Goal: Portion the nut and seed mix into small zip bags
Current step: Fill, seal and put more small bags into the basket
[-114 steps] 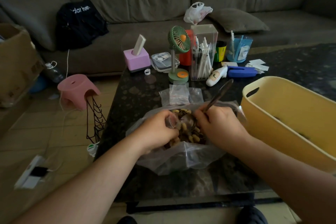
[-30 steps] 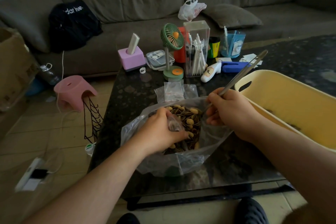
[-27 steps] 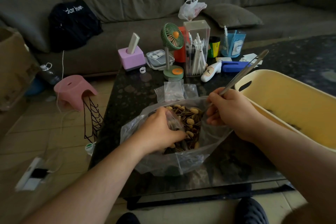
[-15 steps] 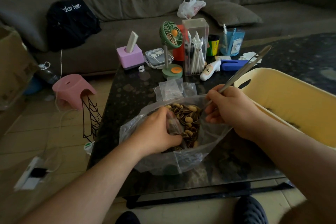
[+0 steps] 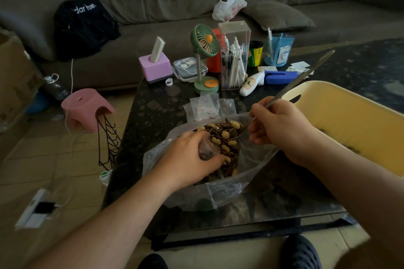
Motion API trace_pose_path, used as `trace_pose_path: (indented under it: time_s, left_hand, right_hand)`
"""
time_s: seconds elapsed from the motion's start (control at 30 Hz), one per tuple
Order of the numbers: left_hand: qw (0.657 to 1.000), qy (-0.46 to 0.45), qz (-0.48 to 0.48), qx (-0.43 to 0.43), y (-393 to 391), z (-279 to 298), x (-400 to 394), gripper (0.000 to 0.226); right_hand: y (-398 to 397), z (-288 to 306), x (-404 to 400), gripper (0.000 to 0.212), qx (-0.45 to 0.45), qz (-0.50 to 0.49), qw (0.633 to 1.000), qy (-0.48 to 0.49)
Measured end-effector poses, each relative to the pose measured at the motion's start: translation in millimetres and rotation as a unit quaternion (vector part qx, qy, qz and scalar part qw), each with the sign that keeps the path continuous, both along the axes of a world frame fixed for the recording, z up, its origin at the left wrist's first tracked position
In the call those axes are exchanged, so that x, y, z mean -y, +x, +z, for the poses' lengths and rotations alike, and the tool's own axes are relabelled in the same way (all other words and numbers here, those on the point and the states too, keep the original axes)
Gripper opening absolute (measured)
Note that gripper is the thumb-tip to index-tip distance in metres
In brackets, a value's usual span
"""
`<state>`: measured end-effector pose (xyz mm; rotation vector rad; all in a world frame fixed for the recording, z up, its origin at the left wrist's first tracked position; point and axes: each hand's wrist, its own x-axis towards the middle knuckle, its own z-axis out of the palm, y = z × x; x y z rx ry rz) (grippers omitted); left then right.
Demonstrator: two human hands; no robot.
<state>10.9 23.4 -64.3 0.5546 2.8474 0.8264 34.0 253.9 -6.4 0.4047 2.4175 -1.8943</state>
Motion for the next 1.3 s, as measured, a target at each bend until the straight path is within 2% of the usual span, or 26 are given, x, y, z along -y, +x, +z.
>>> trace_pose_path:
  time_s: [0.07,0.27,0.43,0.57,0.7,0.83,1.0,1.17,1.23,1.3]
  left_hand:
    - [1.0,-0.007,-0.007,0.006,0.1,1.7,1.6,0.085]
    - [0.998,0.036,-0.003,0.047,-1.6,-1.3,4.6,0.093]
    - [0.996,0.053,0.019,0.071,-2.4,-4.4,4.2,0.076]
    - [0.996,0.059,0.02,0.067,-2.9,-5.4,2.7,0.074]
    - [0.998,0.028,0.013,0.05,0.8,-2.9,-0.8,0.068]
    - [0.998,0.041,0.035,0.043,0.4,-4.1,-3.9,0.074]
    - [0.994,0.059,0.071,0.061,-0.2,-1.2,-8.7,0.077]
    - [0.994,0.042,0.091,0.05,-2.4,-1.7,-9.5,0.096]
    - [0.993,0.036,0.096,0.052,-2.8,-2.8,-9.7,0.094]
    - [0.994,0.029,0.098,0.042,-3.5,-3.5,-10.2,0.082]
  right_hand:
    - [1.2,0.2,0.8,0.021,-0.004,0.002,1.0,0.005]
    - [6.4,5.0,2.1,0.02,-0.014,0.017,1.0,0.011]
    - [8.9,8.1,2.9,0.021,-0.027,0.02,0.999,0.022]
    - [12.4,10.3,5.0,0.021,-0.047,0.034,0.998,0.037]
    - [15.3,9.6,6.7,0.019,-0.076,0.058,0.991,0.098]
    - [18.8,6.4,8.5,0.012,-0.119,0.101,0.969,0.191]
    - [19.4,0.8,10.3,0.006,-0.212,0.156,0.909,0.322]
    - [20.8,-0.6,12.9,0.014,-0.265,0.179,0.876,0.362]
    - [20.7,0.5,12.9,0.015,-0.278,0.182,0.869,0.367]
    - [20.7,0.4,14.1,0.02,-0.289,0.187,0.857,0.383]
